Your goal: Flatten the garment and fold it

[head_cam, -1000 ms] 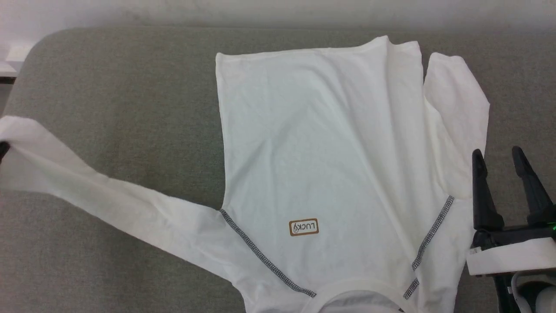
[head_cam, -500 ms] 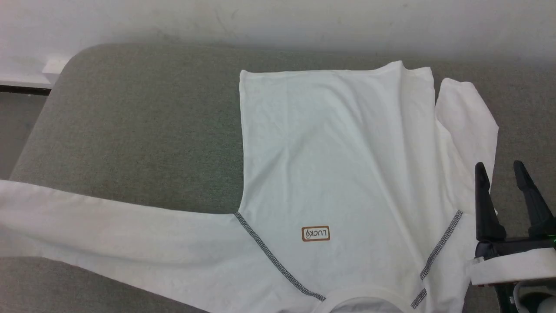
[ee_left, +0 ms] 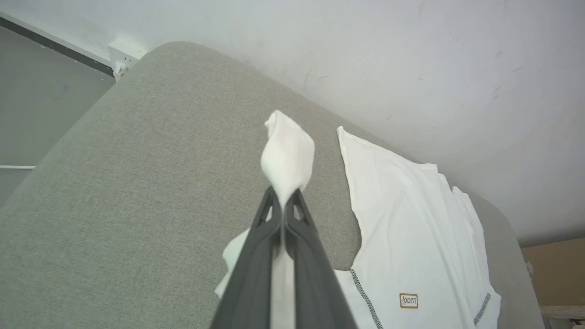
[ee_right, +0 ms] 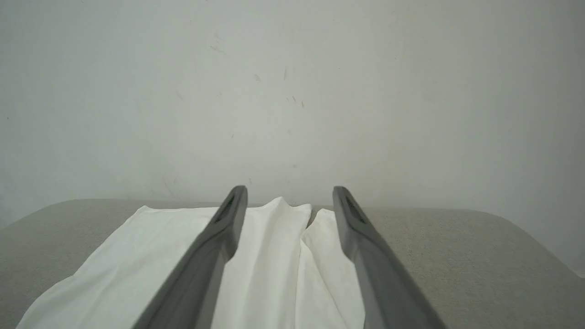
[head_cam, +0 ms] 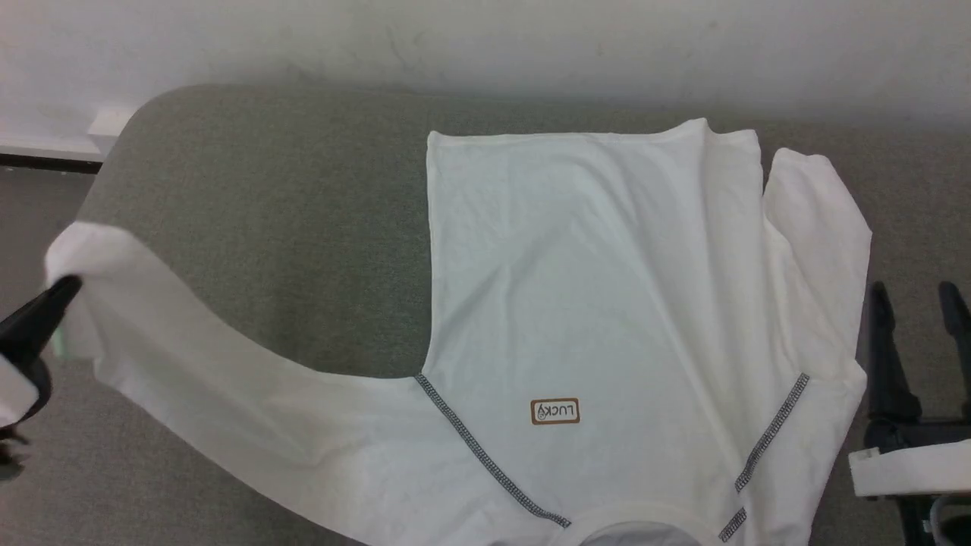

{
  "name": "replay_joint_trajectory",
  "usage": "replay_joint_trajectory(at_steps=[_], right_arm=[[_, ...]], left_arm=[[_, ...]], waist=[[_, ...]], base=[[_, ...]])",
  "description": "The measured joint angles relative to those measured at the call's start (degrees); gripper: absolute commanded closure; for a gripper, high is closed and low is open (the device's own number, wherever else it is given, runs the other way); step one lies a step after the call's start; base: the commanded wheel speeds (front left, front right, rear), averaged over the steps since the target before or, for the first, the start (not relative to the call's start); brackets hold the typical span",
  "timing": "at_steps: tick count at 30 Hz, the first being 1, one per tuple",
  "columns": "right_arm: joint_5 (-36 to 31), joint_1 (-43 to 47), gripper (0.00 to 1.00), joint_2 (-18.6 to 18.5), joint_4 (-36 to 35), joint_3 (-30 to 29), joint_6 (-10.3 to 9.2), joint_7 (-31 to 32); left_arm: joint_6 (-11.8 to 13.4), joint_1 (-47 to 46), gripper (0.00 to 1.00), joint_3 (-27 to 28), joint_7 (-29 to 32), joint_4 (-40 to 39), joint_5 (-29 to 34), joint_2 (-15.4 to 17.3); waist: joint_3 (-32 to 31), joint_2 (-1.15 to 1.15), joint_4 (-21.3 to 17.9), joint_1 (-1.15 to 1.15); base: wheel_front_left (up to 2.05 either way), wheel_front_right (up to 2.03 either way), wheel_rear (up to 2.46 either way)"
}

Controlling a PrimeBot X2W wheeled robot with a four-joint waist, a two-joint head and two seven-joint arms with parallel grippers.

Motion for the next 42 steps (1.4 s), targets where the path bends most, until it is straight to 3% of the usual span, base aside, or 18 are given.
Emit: replay_joint_trajectory(at_steps=[5, 9, 12, 18, 22, 27, 34, 42], right_arm=[[-0.9, -0.1, 0.0, 0.0, -2.1, -3.5, 0.0, 0.7], [-1.2, -0.3, 0.0, 0.0, -3.3, -6.0, 0.0, 1.0], [-1.2, -0.4, 0.0, 0.0, -4.0, -7.7, 0.0, 1.3], [-1.1, -0.4, 0.0, 0.0, -4.9, -10.6, 0.0, 1.5], [-0.7, -0.7, 0.0, 0.0, -5.4, -12.1, 0.0, 1.5], [-0.1, -1.3, 0.0, 0.0, -5.7, -13.1, 0.0, 1.5], [0.5, -1.4, 0.0, 0.0, -5.7, -13.1, 0.0, 1.4], [0.6, -2.7, 0.0, 0.0, -5.2, -11.0, 0.0, 1.2]], left_arm=[[3.4, -7.3, 1.0, -8.1, 1.7, -6.6, 1.9, -2.8], [5.8, -13.6, 1.0, -17.1, 3.5, -9.8, 3.8, -7.1], [6.1, -17.6, 1.0, -25.2, 5.0, -10.2, 6.0, -11.0], [6.0, -23.8, 1.0, -39.5, 4.7, -6.3, 9.8, -22.5], [3.3, -25.7, 1.0, -47.3, 2.0, 0.3, 13.2, -28.3], [1.0, -25.6, 1.0, -53.1, -4.0, 10.2, 14.5, -34.5], [0.0, -25.5, 1.0, -61.1, -14.0, 21.4, 12.9, -35.8], [2.1, -28.1, 1.0, -70.7, -20.5, 33.1, 8.1, -36.0]], waist=[[-0.2, 0.0, -0.5, 0.0], [-0.2, 0.0, -1.1, 0.0], [-0.1, -0.01, -1.7, 0.0], [0.5, -0.01, -3.0, 0.0], [1.4, 0.0, -4.4, 0.0], [2.8, 0.0, -6.6, 0.0], [5.7, -0.01, -10.2, 0.01], [9.2, -0.01, -14.4, 0.01]], base=[[0.0, 0.0, 0.0], [0.0, 0.0, 0.0], [0.0, 0.0, 0.0], [0.0, 0.0, 0.0], [0.0, 0.0, 0.0], [0.0, 0.0, 0.0], [0.0, 0.0, 0.0], [0.0, 0.0, 0.0]])
